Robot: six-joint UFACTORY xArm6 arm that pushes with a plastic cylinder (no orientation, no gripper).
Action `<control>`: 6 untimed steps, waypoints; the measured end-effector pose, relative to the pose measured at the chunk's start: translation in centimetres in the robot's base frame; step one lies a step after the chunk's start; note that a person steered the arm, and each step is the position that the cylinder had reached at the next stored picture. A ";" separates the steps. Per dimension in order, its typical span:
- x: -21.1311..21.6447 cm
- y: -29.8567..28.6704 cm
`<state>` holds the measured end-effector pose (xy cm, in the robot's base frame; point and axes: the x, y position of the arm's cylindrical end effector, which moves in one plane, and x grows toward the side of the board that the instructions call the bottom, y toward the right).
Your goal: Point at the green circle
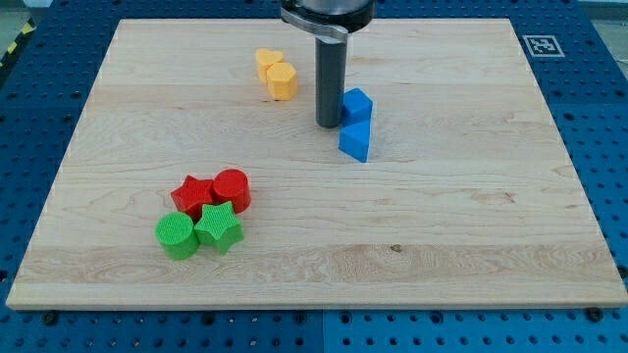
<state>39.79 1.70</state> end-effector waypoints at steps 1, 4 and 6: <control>0.7 -1.5; 4.8 -13.9; 12.0 -22.6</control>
<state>51.81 -20.92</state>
